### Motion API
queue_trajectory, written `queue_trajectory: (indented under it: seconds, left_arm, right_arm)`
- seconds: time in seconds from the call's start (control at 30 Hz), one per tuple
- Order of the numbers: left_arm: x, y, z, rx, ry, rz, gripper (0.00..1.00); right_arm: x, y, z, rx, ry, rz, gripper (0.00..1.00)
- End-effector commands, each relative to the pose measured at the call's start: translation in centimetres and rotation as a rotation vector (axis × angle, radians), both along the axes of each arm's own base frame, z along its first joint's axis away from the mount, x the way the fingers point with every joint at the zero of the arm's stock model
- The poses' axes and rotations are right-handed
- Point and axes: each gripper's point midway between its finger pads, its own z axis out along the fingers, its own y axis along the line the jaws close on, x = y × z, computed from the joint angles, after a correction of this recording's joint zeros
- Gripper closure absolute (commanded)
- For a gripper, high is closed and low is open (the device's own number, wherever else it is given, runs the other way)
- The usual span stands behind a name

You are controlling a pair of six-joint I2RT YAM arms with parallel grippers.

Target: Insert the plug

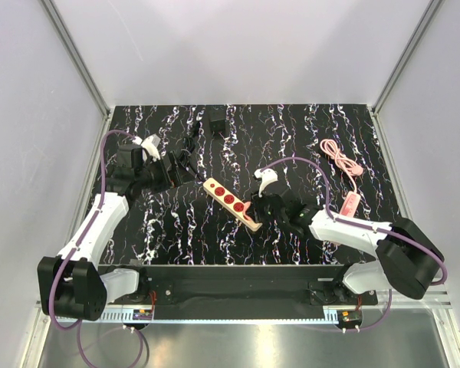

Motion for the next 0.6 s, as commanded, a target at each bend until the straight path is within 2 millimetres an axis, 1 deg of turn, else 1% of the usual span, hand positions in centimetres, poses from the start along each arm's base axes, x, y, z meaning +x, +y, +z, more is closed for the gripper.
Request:
queue_trajectory:
  seconds: [0.0,0.07,0.2,0.3,0.57]
  left_arm:
    - [0.4,0.0,1.4,0.002,-0.074,-0.007,0.01]
    - [0.4,0.1,1.4,0.002,-0.075,-0.005,0.01]
    - [0.3,0.1,1.4,0.004,-0.077,-0.006,0.01]
    - [0.3,0.1,1.3,0.003,-0.076,-0.006,0.01]
    - [0.3,0.0,1.4,0.001,-0.079,-0.007,0.01]
  right_arm:
    - [0.3,-0.4,-0.7,-0.048,-0.001,-0.022,1.0]
    - [0.2,-0.2,-0.4,-0.034,-0.006,-0.019,1.0]
    - [0.6,-0.1,1.2,-0.003,-0.038,-0.027,1.0]
    - [0.8,-0.2,1.9,0.0,-0.051,-0.036,1.0]
    - [0.7,-0.1,2.5,0.002,-0.057,-0.027,1.0]
